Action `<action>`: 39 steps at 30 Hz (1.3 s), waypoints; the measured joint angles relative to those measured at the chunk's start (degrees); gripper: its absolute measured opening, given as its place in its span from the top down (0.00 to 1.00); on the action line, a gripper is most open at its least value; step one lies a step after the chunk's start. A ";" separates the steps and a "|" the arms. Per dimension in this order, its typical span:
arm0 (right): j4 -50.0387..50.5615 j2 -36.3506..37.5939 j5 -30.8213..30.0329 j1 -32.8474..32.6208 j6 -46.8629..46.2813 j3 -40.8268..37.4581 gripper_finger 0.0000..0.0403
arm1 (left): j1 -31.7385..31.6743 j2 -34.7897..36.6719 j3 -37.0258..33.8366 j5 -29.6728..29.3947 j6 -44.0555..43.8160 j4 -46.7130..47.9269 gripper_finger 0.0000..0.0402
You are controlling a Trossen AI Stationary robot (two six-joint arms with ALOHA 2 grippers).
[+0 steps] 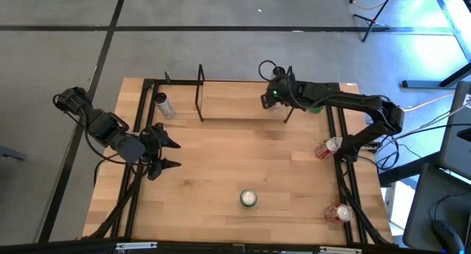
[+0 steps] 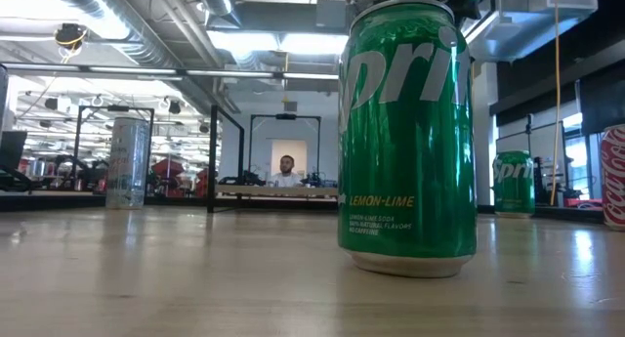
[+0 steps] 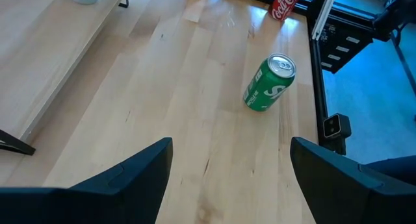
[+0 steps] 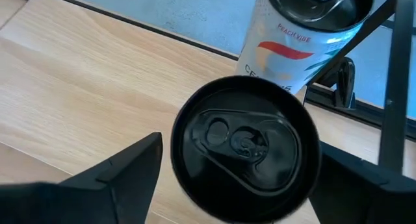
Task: Place canned beverage on shelf
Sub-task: Put the white pink soda can on the shelf aligned with the other white pink soda can, then put the red soda can on the shelf
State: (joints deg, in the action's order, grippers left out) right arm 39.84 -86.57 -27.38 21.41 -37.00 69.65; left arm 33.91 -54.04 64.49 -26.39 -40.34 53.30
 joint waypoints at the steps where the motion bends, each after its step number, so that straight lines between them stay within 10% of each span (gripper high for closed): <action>1: 0.11 0.34 0.01 0.00 0.01 0.00 0.19 | 0.00 -0.02 0.00 0.00 0.00 0.00 0.26; 22: 17.77 18.58 13.93 -0.07 10.58 0.00 0.19 | -0.01 0.00 0.00 -0.04 0.02 0.00 0.26; 39: 47.91 23.78 15.09 -16.75 -6.86 0.07 0.19 | -0.02 0.00 0.02 -2.12 0.50 0.00 0.26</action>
State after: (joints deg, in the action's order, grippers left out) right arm 87.75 -62.78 -12.29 4.66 -43.86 69.71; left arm 33.89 -54.05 64.51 -28.51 -39.83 53.30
